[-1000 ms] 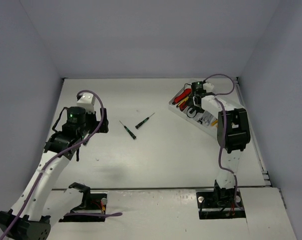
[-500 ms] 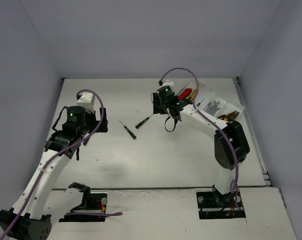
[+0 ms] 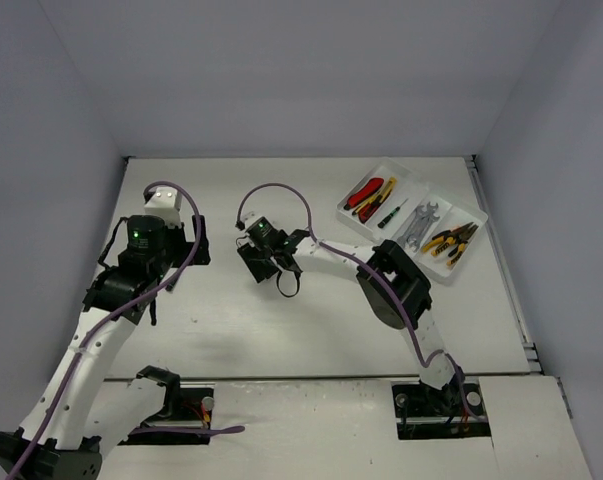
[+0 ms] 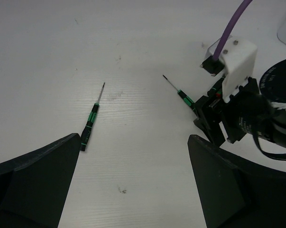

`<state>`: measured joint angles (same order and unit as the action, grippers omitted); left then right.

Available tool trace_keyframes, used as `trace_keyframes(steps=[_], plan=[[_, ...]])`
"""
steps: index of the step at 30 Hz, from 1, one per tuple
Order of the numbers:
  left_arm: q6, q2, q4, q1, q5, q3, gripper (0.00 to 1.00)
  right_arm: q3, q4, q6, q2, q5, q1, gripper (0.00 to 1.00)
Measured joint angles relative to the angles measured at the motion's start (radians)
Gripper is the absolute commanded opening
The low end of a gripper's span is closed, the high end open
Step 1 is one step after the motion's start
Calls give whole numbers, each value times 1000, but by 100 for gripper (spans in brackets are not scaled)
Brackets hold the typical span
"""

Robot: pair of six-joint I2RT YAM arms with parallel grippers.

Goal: Sort the tools into containers

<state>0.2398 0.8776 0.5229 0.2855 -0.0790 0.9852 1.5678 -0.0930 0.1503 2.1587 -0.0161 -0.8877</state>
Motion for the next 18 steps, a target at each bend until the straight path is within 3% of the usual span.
trace_keyframes(steps=[6,8,11,14,18], plan=[[0,-25,-2,-5,-15,-1,94,61,0,-24,56,7,-19,47],[0,-23,-2,-6,-16,-1,94,72,1,-27,64,7,-23,38],[0,-21,-2,-6,-16,-2,94,75,3,-31,69,7,-29,15],[0,-21,-2,-6,-16,-2,94,77,3,-40,69,6,-35,1],[0,-21,-2,-7,-16,-2,94,88,-3,-40,69,3,-37,0]])
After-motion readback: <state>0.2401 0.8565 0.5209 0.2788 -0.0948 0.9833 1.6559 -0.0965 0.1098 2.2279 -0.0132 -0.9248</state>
